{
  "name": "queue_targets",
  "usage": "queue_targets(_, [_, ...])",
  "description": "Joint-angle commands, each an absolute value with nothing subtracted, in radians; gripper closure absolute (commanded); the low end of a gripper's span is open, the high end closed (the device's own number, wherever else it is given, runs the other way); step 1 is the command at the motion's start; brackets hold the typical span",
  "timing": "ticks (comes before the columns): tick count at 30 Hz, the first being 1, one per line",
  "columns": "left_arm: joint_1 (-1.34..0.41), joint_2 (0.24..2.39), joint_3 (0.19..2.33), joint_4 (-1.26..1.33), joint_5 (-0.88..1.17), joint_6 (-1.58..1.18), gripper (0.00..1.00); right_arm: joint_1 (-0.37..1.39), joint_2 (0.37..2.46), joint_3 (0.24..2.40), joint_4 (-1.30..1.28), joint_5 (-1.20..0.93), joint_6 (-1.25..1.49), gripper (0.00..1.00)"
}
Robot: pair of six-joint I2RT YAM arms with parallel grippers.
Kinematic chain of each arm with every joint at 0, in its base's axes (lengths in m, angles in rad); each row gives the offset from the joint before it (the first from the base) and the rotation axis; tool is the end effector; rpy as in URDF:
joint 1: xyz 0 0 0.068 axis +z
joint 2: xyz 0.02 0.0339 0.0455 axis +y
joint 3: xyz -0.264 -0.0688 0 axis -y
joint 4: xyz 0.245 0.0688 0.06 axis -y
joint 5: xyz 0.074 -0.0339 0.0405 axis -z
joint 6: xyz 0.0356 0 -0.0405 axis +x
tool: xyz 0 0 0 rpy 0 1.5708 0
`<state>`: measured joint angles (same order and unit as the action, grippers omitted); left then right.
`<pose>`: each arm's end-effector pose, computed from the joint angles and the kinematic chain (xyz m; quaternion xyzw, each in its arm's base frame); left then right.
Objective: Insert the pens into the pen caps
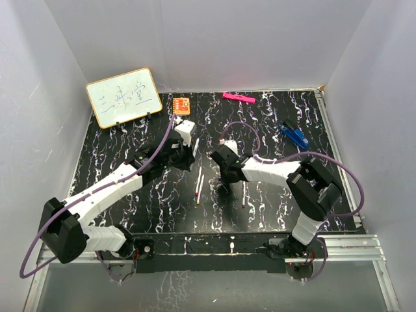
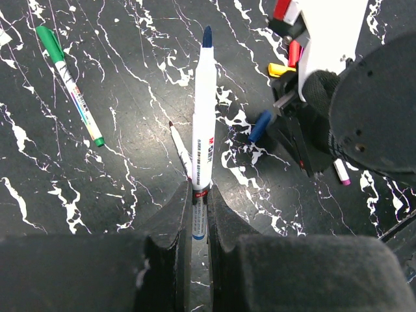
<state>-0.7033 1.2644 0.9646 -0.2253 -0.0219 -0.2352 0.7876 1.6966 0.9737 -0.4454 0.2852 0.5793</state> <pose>0.2194 -0.1850 0.2952 0.1956 0.8440 -0.2173 0.4496 0.2321 0.2189 0.1588 -0.0726 0.9676 0.0170 0.2414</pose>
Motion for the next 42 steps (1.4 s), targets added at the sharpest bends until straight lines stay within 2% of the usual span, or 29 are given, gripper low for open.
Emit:
queue_targets(1, [-0.699, 1.229, 0.972, -0.236, -0.039, -0.232, 1.0, 0.759, 1.811, 0.976, -0.5, 0.308, 0.565, 1.0])
queue_targets(18, [-0.699, 1.228, 0.971, -0.238, -0.052, -0.227, 1.0, 0.724, 1.896, 1.058, -0.453, 0.28, 0.523, 1.0])
queue_targets(26, [-0.699, 1.229, 0.962, -0.228, -0.043, -0.227, 1.0, 0.722, 1.854, 1.095, -0.501, 0.43, 0.561, 1.0])
queue_targets(34, [-0.699, 1.227, 0.961, -0.222, -0.045, -0.229, 1.0, 0.719, 1.783, 1.216, -0.534, 0.535, 0.568, 0.92])
queue_targets(42, [-0.699, 1.217, 0.931, -0.212, -0.082, -0.252, 1.0, 0.718, 1.747, 1.245, -0.528, 0.419, 0.546, 0.85])
